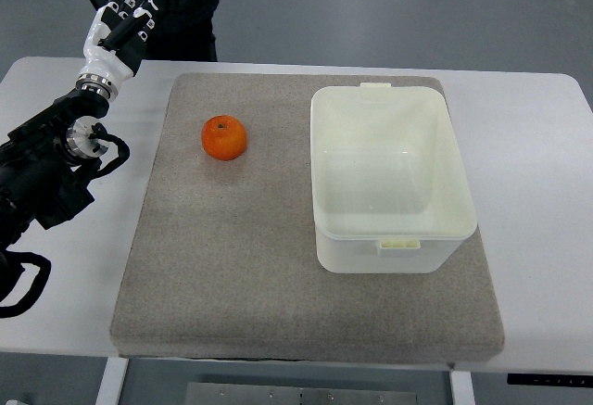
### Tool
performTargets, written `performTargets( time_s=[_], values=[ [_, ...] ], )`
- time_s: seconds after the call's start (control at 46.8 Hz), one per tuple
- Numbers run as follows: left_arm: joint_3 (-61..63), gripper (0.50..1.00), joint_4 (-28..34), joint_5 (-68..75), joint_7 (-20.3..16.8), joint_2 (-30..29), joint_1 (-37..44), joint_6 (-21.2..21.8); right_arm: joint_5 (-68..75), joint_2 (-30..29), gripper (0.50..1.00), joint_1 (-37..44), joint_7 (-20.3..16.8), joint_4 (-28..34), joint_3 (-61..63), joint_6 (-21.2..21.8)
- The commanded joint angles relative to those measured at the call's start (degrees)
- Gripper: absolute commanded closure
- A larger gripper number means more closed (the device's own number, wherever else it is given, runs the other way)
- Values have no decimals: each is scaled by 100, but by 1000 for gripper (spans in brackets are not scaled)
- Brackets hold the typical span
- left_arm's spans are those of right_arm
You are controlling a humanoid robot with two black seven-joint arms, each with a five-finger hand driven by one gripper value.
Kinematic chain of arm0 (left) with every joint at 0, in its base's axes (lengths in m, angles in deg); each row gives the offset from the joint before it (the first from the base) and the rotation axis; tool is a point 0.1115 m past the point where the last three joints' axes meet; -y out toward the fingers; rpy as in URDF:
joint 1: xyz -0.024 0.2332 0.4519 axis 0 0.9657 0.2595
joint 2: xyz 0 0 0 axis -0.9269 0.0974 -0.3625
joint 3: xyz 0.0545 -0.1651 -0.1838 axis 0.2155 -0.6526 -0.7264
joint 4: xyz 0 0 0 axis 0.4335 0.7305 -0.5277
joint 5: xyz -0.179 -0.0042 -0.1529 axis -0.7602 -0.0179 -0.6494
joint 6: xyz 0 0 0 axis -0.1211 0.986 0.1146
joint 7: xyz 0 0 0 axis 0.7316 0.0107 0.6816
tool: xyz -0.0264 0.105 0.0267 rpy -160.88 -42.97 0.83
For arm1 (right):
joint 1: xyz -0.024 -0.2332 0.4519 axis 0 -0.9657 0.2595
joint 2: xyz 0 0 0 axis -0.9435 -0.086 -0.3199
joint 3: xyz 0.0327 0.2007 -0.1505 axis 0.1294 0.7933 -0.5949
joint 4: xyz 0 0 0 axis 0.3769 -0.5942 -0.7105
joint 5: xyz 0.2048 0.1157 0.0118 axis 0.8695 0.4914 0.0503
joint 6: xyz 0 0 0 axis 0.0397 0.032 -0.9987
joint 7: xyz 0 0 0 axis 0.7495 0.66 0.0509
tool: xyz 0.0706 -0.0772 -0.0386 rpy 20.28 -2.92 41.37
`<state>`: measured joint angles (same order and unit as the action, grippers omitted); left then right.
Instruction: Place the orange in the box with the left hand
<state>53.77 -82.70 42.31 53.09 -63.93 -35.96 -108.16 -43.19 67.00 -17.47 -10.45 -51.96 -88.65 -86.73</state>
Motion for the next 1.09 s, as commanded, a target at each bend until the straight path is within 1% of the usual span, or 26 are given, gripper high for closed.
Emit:
performTargets(
  time_s=[0.0,0.128,0.684,1.069],
  values=[
    [0,508,0,1,-8,1,0,1,0,0,574,-3,-2,0,1,-1],
    [0,508,0,1,-202,1,0,53,0,0,574,-3,-2,0,1,-1],
    [0,508,-35,-60,-193,-8,-9,-8,0,0,574,-3,-2,0,1,-1],
    [9,508,-35,-43,-193,-52,0,71,0,0,574,-3,-2,0,-8,-1]
  ],
)
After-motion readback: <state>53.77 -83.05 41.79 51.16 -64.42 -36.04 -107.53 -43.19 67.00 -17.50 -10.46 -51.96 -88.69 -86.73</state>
